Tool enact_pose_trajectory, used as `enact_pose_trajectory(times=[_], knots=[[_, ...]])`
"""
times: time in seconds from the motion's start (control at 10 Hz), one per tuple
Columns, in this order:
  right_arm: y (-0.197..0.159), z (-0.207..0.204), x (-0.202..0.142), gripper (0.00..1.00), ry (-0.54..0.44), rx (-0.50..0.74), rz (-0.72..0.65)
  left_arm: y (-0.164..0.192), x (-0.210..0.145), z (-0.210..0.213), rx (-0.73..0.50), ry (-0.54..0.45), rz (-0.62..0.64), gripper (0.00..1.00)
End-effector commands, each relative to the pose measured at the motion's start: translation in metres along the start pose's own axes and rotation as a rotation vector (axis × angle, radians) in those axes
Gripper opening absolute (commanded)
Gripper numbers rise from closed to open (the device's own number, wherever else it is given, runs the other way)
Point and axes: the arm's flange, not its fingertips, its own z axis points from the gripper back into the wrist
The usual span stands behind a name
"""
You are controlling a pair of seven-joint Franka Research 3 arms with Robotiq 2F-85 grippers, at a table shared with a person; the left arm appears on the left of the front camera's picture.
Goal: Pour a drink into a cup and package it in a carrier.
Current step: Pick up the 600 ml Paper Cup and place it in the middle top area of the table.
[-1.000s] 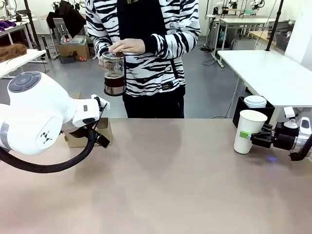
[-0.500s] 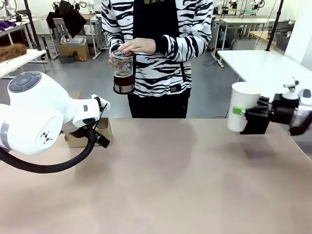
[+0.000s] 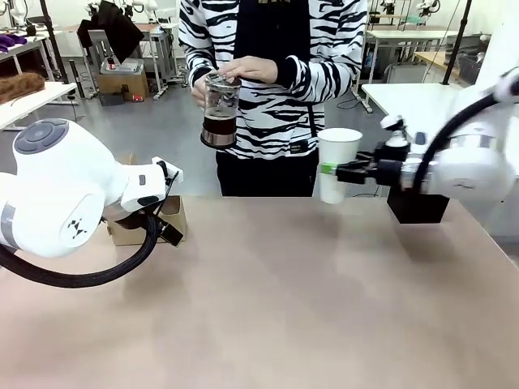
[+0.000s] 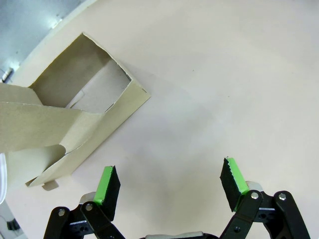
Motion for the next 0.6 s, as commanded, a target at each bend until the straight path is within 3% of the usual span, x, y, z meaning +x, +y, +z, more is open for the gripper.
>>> enact_pose_trajectory(times=[0.0, 0.4, 0.5], knots=[[-0.032, -0.034, -0.018, 0.80, -0.019, -0.082, -0.002, 0.000, 0.000, 0.000, -0.002, -0.002, 0.001, 1.00], [-0.042, -0.046, -0.041, 0.80, -0.032, -0.062, 0.015, 0.000, 0.000, 0.000, -0.002, -0.002, 0.001, 1.00], [-0.049, -0.042, -0.046, 0.80, -0.025, -0.069, -0.042, 0.000, 0.000, 0.000, -0.002, -0.002, 0.001, 1.00]])
